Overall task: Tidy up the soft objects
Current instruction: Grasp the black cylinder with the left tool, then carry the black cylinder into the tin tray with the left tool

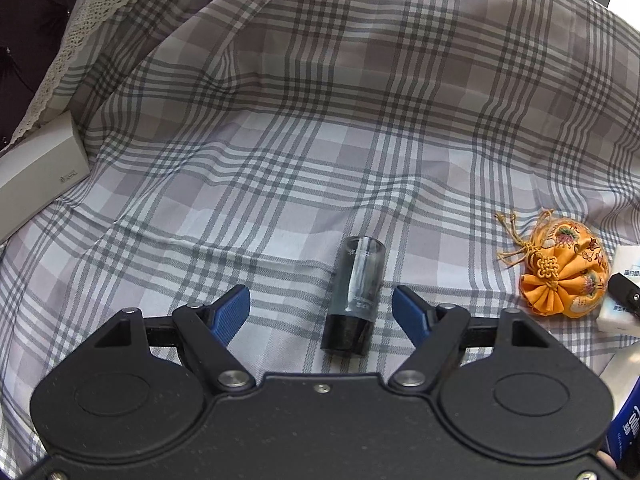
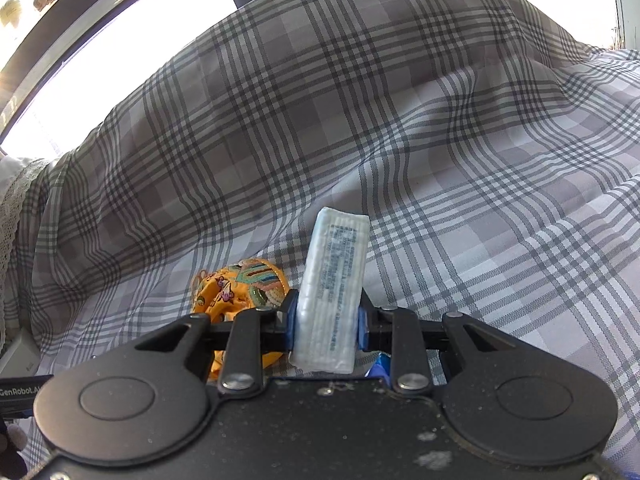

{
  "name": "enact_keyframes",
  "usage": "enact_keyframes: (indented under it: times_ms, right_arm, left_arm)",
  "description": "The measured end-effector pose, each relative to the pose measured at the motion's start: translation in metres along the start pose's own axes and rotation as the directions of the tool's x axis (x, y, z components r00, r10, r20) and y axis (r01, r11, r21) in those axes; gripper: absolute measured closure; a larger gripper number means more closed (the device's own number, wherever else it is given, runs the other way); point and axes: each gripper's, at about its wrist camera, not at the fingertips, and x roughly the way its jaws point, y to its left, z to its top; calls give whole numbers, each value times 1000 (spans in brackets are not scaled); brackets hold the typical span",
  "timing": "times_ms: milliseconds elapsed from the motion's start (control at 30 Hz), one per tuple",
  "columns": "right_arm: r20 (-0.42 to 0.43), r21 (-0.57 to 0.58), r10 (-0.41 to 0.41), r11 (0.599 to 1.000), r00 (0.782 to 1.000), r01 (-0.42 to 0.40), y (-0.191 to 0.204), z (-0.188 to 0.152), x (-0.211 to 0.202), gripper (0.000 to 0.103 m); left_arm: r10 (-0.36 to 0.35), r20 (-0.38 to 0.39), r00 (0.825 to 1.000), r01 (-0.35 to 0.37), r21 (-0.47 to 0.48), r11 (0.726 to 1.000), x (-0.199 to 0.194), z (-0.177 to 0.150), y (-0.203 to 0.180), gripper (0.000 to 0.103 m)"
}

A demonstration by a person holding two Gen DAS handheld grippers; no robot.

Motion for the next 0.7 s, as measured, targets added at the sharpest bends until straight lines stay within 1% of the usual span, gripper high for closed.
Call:
enact_keyframes:
  times_ms: [133,200,300,333,400,467,533,567,633,700]
  right_arm:
    - [2,6,3,1000,1000,-3,-1,0,0,77]
    - [3,7,4,1000,1000,-4,-2,0,0,77]
    - [6,9,7,1000,1000,-7,-2,0,-1,77]
    - [7,8,7,1000,1000,-7,-2,0,-1,77]
    - [8,8,7,1000,1000,-7,-2,0,-1,77]
    - [8,9,8,1000,1000,-8,-2,0,-2,77]
    - [9,9,8,1000,1000,-9,-2,0,-2,77]
    - [9,8,8,1000,1000,-8,-2,0,-2,77]
    - [9,8,7,1000,1000,-7,-2,0,-2,77]
    - [8,10,8,1000,1000,-8,-2,0,-2,77]
  left_arm:
    - [22,-19,1000,-21,30,999,16,-1,-8,30]
    - [23,-35,999,-22,28,999,25,1,-9,37]
    - [13,-29,999,-12,22,1000,30,2,-8,38]
    - [9,-34,999,-8,23,1000,31,2,-9,40]
    - [-2,-36,999,3,26,1000,31,2,-9,46]
    - [-12,-40,999,13,40,999,29,2,-12,60]
    - [-18,-46,999,20,42,999,29,2,-13,62]
    - [-21,-50,999,23,39,999,28,2,-13,66]
    - [-23,-51,998,24,30,999,26,0,-13,71]
    - [-29,-43,999,30,27,999,22,-2,-12,73]
